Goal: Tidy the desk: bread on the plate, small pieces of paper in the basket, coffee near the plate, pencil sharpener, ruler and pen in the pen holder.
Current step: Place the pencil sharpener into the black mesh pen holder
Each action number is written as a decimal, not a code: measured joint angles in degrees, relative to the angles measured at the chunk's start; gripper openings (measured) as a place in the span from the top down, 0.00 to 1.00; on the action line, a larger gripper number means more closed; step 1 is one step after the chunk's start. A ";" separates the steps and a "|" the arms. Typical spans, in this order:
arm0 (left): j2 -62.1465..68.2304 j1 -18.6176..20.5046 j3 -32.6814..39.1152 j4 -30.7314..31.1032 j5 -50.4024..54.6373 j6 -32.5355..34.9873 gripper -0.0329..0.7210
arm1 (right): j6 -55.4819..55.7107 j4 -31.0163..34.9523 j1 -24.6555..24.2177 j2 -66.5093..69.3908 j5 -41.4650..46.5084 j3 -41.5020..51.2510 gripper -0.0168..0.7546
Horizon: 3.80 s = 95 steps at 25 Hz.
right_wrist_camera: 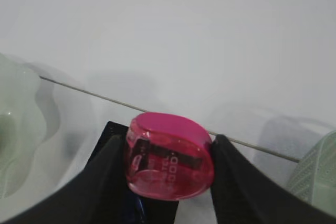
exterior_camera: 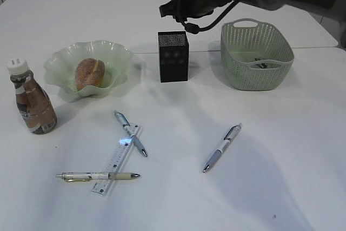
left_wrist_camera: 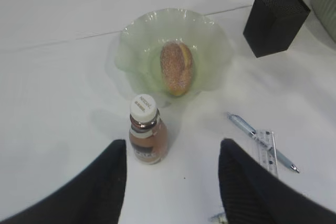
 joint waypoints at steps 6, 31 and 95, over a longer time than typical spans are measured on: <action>0.00 0.00 0.00 0.00 -1.73 0.00 0.43 | 0.00 1.50 0.00 2.36 -1.57 0.00 0.50; 0.00 0.00 0.00 0.00 -1.94 0.00 0.43 | 0.12 4.39 0.00 7.13 -7.20 0.00 0.50; 2.32 0.00 0.00 0.00 -4.90 0.00 0.43 | 0.02 7.83 0.00 7.89 -5.37 -2.75 0.42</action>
